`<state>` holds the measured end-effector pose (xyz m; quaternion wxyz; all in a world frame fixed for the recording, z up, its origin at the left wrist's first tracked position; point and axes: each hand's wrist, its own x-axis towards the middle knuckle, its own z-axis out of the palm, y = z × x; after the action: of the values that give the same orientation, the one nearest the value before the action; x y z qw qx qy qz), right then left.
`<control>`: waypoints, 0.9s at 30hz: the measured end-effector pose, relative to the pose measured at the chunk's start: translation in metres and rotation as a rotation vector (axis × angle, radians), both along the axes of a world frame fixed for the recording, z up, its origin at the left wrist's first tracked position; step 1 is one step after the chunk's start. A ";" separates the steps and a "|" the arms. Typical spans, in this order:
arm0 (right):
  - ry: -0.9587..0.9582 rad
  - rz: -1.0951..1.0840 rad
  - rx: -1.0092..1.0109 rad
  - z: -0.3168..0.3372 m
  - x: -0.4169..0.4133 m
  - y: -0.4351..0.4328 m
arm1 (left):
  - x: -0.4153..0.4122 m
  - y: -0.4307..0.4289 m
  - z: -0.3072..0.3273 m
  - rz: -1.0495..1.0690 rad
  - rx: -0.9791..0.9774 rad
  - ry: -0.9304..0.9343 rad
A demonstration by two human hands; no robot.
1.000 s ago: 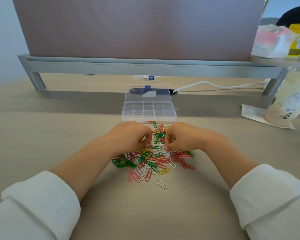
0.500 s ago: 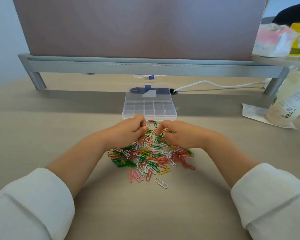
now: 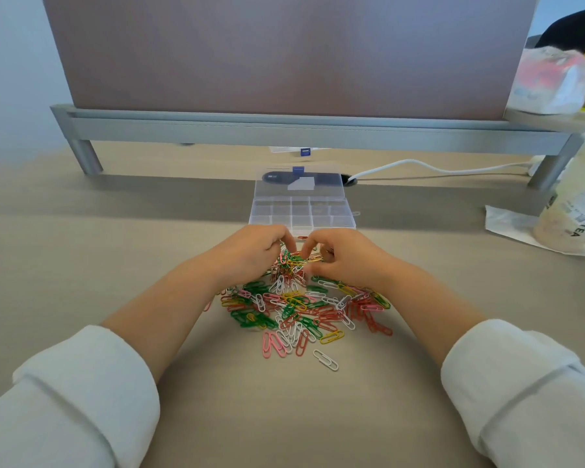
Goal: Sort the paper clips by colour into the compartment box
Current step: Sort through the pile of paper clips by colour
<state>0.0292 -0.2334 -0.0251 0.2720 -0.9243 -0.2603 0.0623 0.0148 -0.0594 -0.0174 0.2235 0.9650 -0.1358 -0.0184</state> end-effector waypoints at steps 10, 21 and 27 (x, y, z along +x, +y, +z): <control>-0.040 0.045 -0.094 0.002 -0.004 -0.009 | 0.002 -0.001 -0.004 -0.002 -0.024 0.008; -0.091 0.029 -0.178 0.002 -0.004 -0.005 | 0.004 0.002 -0.003 0.065 0.169 -0.005; -0.069 -0.004 -0.200 0.001 -0.003 -0.006 | 0.001 0.004 0.002 0.112 0.321 0.008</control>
<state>0.0259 -0.2395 -0.0238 0.1696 -0.9490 -0.2601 0.0553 0.0156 -0.0556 -0.0154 0.0674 0.9943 -0.0763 -0.0311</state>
